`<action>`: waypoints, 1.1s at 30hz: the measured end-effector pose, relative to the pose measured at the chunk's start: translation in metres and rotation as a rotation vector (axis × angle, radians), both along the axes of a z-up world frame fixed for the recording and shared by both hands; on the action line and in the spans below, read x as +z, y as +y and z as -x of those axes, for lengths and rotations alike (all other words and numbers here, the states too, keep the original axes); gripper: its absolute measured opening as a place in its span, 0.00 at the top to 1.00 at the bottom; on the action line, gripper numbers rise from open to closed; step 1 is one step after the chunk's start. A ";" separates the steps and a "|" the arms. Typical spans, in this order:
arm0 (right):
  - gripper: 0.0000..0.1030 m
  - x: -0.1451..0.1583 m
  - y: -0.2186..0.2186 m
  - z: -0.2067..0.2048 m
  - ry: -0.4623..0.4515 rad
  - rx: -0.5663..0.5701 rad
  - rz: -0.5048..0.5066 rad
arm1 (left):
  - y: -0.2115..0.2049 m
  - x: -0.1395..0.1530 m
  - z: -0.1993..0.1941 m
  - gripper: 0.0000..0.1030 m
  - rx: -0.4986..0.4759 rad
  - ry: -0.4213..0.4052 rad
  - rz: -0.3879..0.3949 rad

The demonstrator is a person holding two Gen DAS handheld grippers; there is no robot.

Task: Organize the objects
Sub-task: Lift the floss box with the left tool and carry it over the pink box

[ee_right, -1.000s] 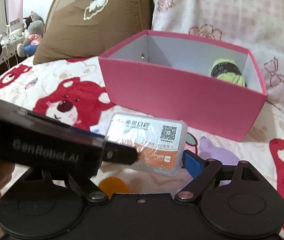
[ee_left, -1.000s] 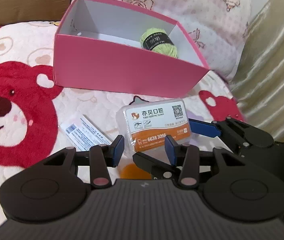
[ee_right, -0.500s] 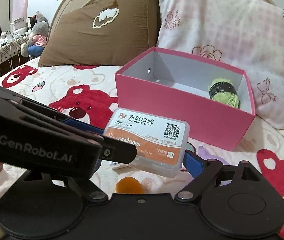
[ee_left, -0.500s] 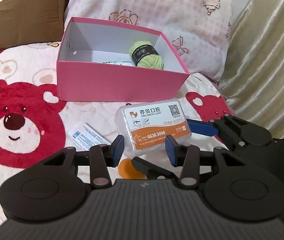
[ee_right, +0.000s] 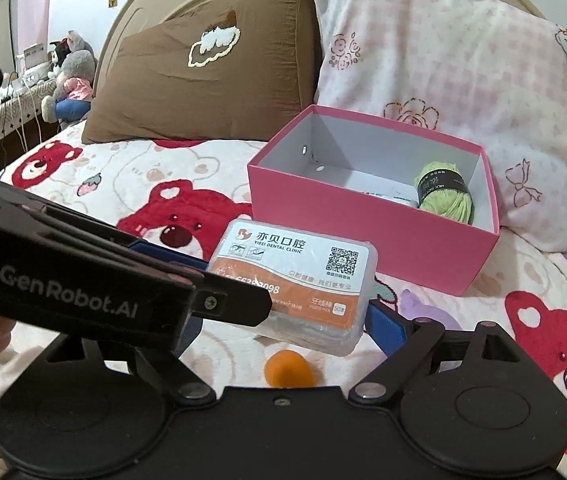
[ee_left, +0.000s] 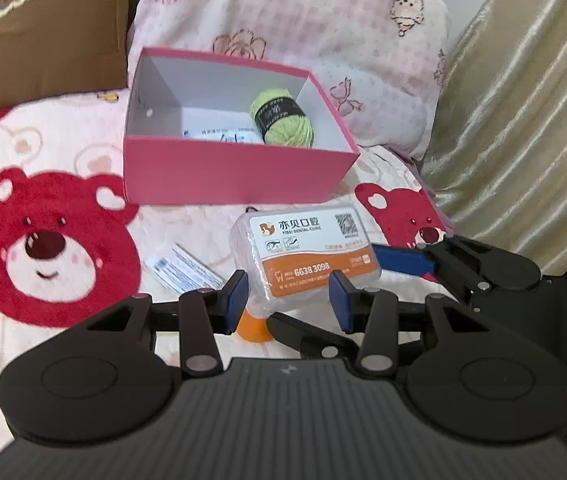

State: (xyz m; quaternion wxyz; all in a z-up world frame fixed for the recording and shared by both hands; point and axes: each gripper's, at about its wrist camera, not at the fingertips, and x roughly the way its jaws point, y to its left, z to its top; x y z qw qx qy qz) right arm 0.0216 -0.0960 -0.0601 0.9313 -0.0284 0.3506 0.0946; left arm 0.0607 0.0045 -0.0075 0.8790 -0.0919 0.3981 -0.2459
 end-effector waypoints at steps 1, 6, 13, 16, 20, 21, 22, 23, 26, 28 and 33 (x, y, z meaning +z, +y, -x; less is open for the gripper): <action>0.16 0.001 0.001 0.000 0.008 -0.013 -0.006 | 0.001 0.003 0.002 0.60 -0.003 -0.015 -0.007; 0.19 0.002 0.000 0.004 0.034 -0.048 -0.064 | 0.002 0.010 0.010 0.60 -0.013 -0.034 -0.025; 0.19 0.015 0.010 0.008 -0.001 -0.027 -0.019 | 0.009 0.025 0.011 0.58 -0.008 -0.045 -0.037; 0.19 0.026 0.015 0.004 -0.026 -0.019 -0.002 | 0.012 0.038 0.005 0.58 -0.008 -0.053 -0.049; 0.19 0.042 0.019 -0.003 -0.062 -0.009 0.014 | 0.017 0.057 -0.007 0.58 -0.003 -0.051 -0.056; 0.19 0.046 0.019 -0.006 -0.065 -0.010 0.011 | 0.017 0.062 -0.011 0.58 -0.001 -0.049 -0.055; 0.19 0.050 0.018 -0.008 -0.068 -0.013 0.006 | 0.018 0.067 -0.015 0.58 0.002 -0.048 -0.055; 0.20 0.054 0.017 -0.010 -0.072 -0.015 -0.001 | 0.018 0.071 -0.018 0.58 0.003 -0.048 -0.055; 0.21 0.067 0.013 -0.018 -0.082 -0.008 -0.001 | 0.018 0.082 -0.028 0.58 0.004 -0.052 -0.055; 0.22 0.074 0.010 -0.024 -0.086 0.001 -0.002 | 0.017 0.090 -0.035 0.58 0.005 -0.061 -0.063; 0.27 0.088 0.000 -0.045 -0.085 0.018 -0.006 | 0.013 0.107 -0.049 0.58 0.025 -0.092 -0.084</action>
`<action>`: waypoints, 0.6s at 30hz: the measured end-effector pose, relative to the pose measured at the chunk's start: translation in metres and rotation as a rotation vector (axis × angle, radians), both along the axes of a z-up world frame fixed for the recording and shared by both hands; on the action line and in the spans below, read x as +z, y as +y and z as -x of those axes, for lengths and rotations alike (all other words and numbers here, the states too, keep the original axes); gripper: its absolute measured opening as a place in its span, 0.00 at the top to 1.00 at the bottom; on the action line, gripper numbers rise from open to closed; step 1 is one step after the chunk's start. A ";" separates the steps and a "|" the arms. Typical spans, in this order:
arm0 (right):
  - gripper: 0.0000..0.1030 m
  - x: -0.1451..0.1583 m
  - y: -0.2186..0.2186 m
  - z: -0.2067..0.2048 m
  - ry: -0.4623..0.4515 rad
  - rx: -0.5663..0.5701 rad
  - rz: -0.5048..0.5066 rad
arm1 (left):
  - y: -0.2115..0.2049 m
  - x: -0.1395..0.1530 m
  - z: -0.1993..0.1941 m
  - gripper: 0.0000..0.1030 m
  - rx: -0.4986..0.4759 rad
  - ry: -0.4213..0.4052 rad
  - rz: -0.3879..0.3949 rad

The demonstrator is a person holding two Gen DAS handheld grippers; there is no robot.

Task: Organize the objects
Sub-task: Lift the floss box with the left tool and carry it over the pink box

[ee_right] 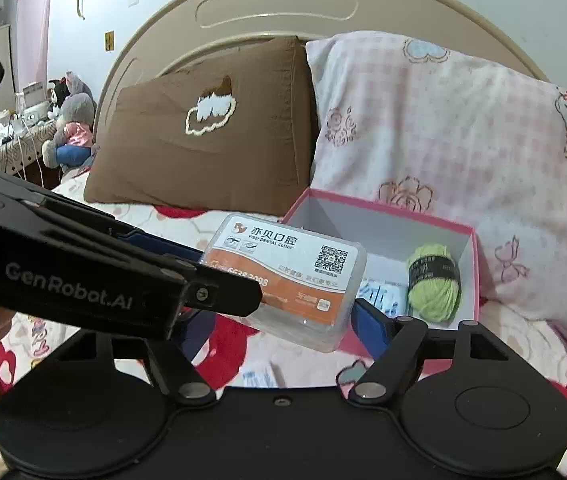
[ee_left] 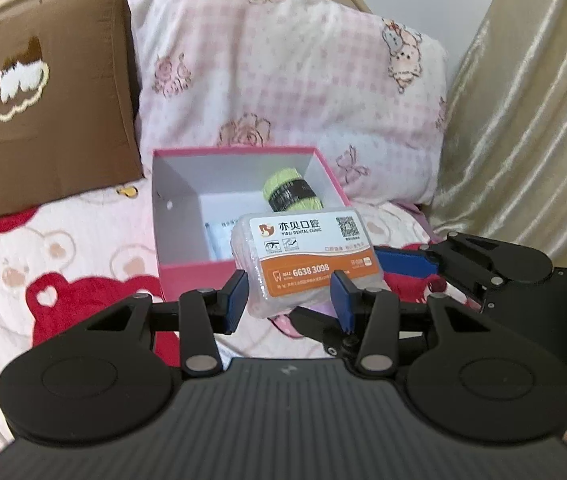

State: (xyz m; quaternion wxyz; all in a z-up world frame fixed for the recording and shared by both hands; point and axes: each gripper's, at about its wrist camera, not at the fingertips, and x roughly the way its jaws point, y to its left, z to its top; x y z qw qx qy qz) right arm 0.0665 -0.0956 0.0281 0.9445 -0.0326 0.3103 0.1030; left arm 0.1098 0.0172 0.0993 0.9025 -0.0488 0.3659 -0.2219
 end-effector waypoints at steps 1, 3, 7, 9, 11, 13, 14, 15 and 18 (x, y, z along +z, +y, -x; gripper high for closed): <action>0.30 0.002 -0.001 -0.003 0.006 0.003 0.010 | -0.001 0.002 -0.002 0.58 0.004 -0.004 0.003; 0.31 0.007 -0.003 -0.005 0.003 0.007 0.016 | -0.003 0.005 -0.005 0.58 0.008 -0.008 0.015; 0.31 0.009 -0.011 -0.013 -0.005 0.013 0.035 | -0.006 0.002 -0.021 0.58 0.014 0.008 0.041; 0.31 0.008 -0.014 -0.020 -0.004 0.012 0.049 | -0.010 -0.002 -0.031 0.58 0.015 0.010 0.034; 0.31 0.006 -0.018 -0.030 0.001 0.016 0.056 | -0.015 -0.006 -0.044 0.57 0.023 0.021 0.031; 0.31 0.004 -0.023 -0.044 0.011 0.019 0.059 | -0.018 -0.010 -0.059 0.57 0.028 0.026 0.028; 0.31 0.002 -0.026 -0.052 0.013 0.021 0.061 | -0.020 -0.013 -0.067 0.57 0.030 0.031 0.032; 0.31 0.000 -0.029 -0.058 0.014 0.022 0.065 | -0.021 -0.017 -0.077 0.57 0.028 0.039 0.037; 0.31 -0.006 -0.038 -0.078 0.025 0.032 0.080 | -0.021 -0.025 -0.098 0.59 0.030 0.074 0.090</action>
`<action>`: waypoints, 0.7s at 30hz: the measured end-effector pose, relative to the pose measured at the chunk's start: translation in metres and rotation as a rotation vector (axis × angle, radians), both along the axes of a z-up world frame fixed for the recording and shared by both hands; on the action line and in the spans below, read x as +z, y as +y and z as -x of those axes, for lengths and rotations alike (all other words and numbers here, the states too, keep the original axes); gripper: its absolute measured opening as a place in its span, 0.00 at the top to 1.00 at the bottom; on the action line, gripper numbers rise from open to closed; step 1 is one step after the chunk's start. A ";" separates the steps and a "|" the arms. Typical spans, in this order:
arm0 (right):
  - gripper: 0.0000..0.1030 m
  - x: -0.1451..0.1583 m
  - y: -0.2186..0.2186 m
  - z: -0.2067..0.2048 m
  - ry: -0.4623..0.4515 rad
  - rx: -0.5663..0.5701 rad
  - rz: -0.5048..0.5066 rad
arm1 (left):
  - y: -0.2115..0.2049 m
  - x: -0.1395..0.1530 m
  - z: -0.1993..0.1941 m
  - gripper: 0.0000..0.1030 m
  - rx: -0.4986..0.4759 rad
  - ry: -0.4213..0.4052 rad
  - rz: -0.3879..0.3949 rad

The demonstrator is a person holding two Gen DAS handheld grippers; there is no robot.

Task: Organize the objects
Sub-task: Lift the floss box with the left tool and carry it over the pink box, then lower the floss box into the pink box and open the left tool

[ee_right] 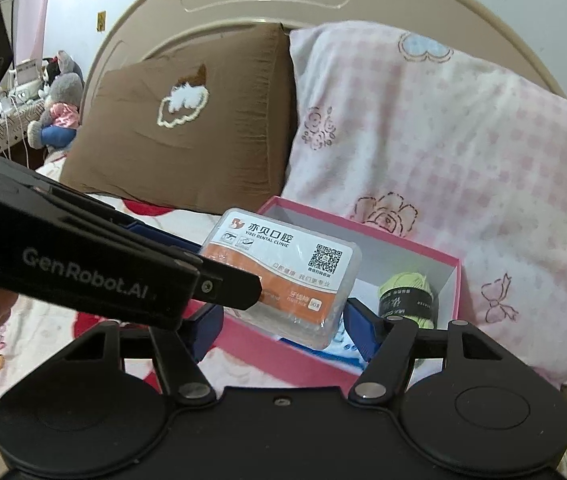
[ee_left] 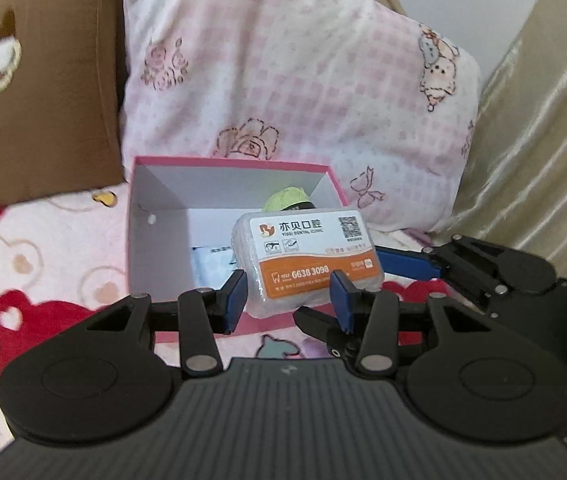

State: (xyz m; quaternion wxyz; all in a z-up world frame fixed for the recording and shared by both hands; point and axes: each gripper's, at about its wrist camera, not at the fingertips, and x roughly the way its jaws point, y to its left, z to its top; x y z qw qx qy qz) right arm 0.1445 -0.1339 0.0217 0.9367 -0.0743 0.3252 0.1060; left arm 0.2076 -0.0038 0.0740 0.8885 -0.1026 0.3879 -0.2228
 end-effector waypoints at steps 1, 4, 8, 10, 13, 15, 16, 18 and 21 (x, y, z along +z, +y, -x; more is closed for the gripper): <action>0.31 -0.002 -0.004 -0.005 0.005 0.001 0.004 | 0.000 -0.003 -0.006 0.59 0.001 0.004 0.016; 0.33 -0.008 -0.015 -0.020 0.023 0.003 0.000 | -0.002 -0.013 -0.026 0.59 -0.005 0.028 0.034; 0.33 -0.021 -0.028 -0.043 0.055 0.014 -0.021 | -0.008 -0.026 -0.046 0.58 -0.005 0.047 0.015; 0.33 -0.030 -0.032 -0.055 0.074 0.012 -0.032 | -0.010 -0.035 -0.059 0.57 -0.001 0.069 0.006; 0.33 -0.041 -0.039 -0.073 0.099 0.015 -0.029 | -0.013 -0.052 -0.075 0.57 0.011 0.104 0.000; 0.33 -0.048 -0.043 -0.084 0.122 0.015 -0.034 | -0.014 -0.062 -0.084 0.57 0.013 0.116 -0.002; 0.33 -0.051 -0.046 -0.089 0.130 0.013 -0.038 | -0.015 -0.067 -0.089 0.57 0.013 0.122 -0.005; 0.33 -0.057 -0.051 -0.100 0.149 0.011 -0.048 | -0.017 -0.076 -0.096 0.57 0.014 0.126 -0.013; 0.33 -0.067 -0.058 -0.118 0.188 -0.005 -0.068 | -0.024 -0.089 -0.108 0.57 0.011 0.126 -0.034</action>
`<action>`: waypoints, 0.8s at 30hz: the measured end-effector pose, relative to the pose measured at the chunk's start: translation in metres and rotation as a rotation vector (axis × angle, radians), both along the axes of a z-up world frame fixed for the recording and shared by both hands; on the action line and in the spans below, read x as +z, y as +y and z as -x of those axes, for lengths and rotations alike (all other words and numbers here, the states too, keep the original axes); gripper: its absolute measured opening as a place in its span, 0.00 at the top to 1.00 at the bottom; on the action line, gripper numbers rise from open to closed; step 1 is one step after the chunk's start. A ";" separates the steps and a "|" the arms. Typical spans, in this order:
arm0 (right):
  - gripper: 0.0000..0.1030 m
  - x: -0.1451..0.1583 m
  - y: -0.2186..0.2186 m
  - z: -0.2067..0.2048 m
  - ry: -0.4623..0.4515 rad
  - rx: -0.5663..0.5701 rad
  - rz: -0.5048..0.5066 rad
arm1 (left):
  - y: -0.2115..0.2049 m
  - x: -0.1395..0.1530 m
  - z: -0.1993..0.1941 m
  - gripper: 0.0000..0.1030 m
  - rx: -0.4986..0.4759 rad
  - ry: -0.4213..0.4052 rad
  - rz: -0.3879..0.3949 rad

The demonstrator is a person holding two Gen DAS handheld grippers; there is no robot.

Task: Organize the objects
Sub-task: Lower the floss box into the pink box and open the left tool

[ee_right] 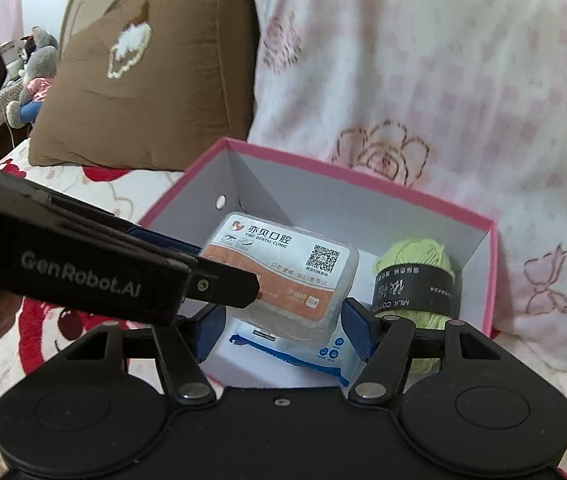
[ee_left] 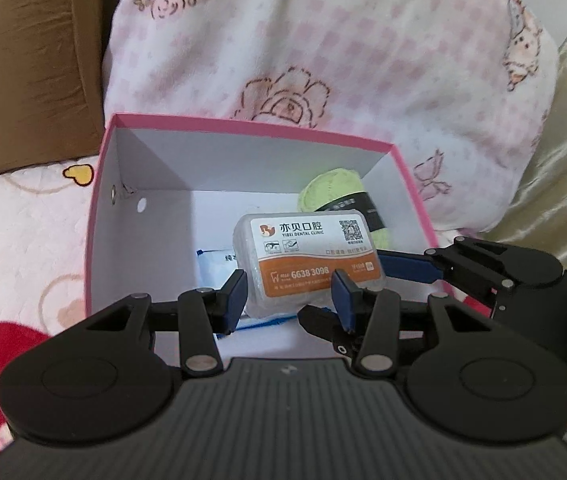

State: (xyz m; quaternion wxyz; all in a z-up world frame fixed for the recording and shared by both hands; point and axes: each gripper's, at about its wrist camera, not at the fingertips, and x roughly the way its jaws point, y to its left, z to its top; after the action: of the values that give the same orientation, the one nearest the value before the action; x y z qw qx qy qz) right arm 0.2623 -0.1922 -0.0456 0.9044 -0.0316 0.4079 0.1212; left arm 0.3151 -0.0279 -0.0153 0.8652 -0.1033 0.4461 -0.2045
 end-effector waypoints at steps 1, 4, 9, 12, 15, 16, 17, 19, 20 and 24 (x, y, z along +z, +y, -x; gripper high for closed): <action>0.33 -0.004 -0.001 -0.005 0.012 -0.005 -0.001 | -0.002 -0.005 -0.004 0.57 0.002 0.006 -0.002; 0.33 -0.016 -0.005 -0.017 0.049 -0.019 0.000 | -0.007 -0.017 -0.014 0.57 -0.010 0.014 -0.016; 0.33 -0.034 -0.010 -0.030 0.100 -0.043 -0.004 | -0.010 -0.036 -0.024 0.58 -0.004 0.047 -0.007; 0.33 -0.041 -0.007 -0.032 0.114 -0.053 0.011 | -0.013 -0.041 -0.026 0.58 -0.009 0.053 -0.016; 0.33 -0.047 -0.004 -0.036 0.125 -0.041 0.044 | -0.013 -0.046 -0.029 0.58 -0.012 0.075 -0.012; 0.33 -0.049 -0.004 -0.038 0.132 -0.042 0.044 | -0.013 -0.048 -0.031 0.59 -0.010 0.079 -0.010; 0.33 -0.051 -0.005 -0.040 0.137 -0.045 0.044 | -0.014 -0.050 -0.032 0.61 -0.006 0.085 -0.012; 0.34 -0.053 -0.006 -0.042 0.133 -0.043 0.049 | -0.014 -0.054 -0.034 0.62 0.013 0.106 -0.021; 0.35 -0.055 -0.007 -0.042 0.126 -0.041 0.058 | -0.013 -0.055 -0.034 0.62 0.027 0.106 -0.022; 0.35 -0.057 -0.017 -0.043 0.142 -0.065 0.001 | -0.017 -0.060 -0.036 0.64 0.019 0.094 -0.038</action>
State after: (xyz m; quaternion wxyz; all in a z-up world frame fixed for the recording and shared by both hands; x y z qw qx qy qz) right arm 0.3049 -0.2089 -0.1031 0.8766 -0.0101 0.4719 0.0936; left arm 0.3511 -0.0448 -0.0752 0.8468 -0.1007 0.4892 -0.1830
